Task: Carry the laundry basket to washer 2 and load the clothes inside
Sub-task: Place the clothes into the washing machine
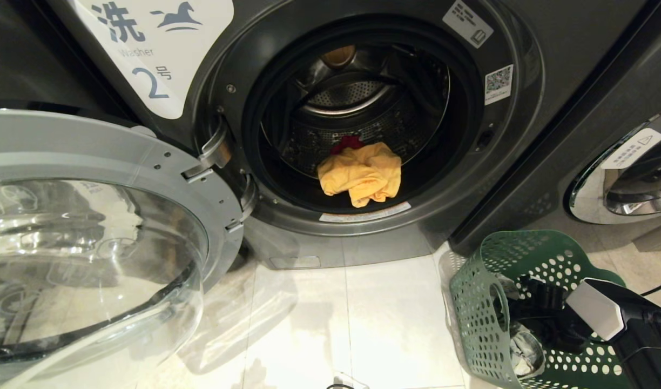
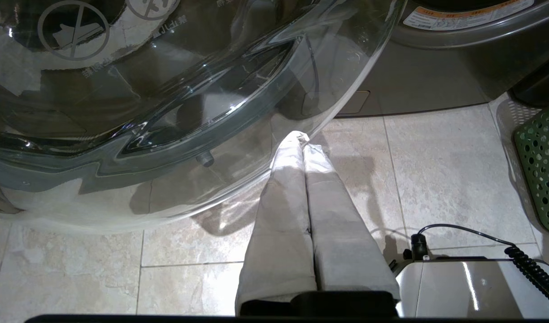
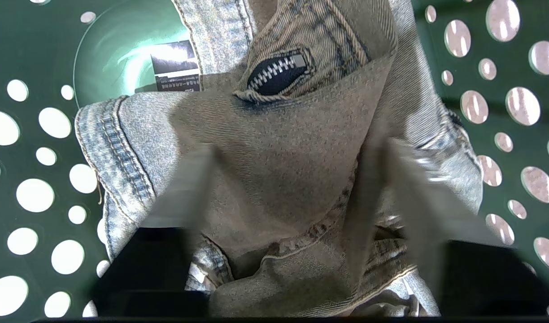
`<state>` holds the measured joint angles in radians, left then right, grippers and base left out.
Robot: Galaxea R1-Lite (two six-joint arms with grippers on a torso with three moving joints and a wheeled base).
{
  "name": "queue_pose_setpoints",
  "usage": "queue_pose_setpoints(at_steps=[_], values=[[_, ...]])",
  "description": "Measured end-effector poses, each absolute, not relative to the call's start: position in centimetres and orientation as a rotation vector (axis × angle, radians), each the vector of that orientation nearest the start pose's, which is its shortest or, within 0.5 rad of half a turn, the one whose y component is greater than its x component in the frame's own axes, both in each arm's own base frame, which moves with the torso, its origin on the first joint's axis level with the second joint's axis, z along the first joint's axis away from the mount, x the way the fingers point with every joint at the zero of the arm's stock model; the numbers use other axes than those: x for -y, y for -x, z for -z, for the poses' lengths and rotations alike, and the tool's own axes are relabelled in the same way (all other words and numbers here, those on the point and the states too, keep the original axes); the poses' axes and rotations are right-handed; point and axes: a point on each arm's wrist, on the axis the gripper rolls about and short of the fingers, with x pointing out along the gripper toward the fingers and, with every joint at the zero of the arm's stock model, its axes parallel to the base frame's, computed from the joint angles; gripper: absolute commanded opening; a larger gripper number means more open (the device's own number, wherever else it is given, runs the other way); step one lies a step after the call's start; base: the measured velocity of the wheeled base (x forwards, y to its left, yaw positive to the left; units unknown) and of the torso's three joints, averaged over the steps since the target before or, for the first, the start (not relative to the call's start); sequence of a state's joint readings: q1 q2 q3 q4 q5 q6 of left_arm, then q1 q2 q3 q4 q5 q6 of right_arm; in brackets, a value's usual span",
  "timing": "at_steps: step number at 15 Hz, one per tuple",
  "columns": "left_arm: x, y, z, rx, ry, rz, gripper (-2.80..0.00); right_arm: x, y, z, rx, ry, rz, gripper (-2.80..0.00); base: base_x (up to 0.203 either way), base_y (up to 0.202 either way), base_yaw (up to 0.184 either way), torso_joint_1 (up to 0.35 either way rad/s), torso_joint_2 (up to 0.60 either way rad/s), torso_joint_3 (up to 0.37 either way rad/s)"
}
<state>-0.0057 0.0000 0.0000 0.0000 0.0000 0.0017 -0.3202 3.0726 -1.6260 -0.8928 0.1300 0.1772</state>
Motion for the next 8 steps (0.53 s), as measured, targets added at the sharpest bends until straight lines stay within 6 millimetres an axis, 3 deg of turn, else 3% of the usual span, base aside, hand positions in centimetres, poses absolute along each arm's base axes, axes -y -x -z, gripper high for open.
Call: queue_pose_setpoints(at_steps=[8], values=[[-0.01,2.28,-7.55,0.000,-0.002,0.006,-2.80,14.67,-46.02,19.74,-0.526,-0.347,0.242,-2.80,0.000,0.000,0.000,0.000,0.00,0.000]])
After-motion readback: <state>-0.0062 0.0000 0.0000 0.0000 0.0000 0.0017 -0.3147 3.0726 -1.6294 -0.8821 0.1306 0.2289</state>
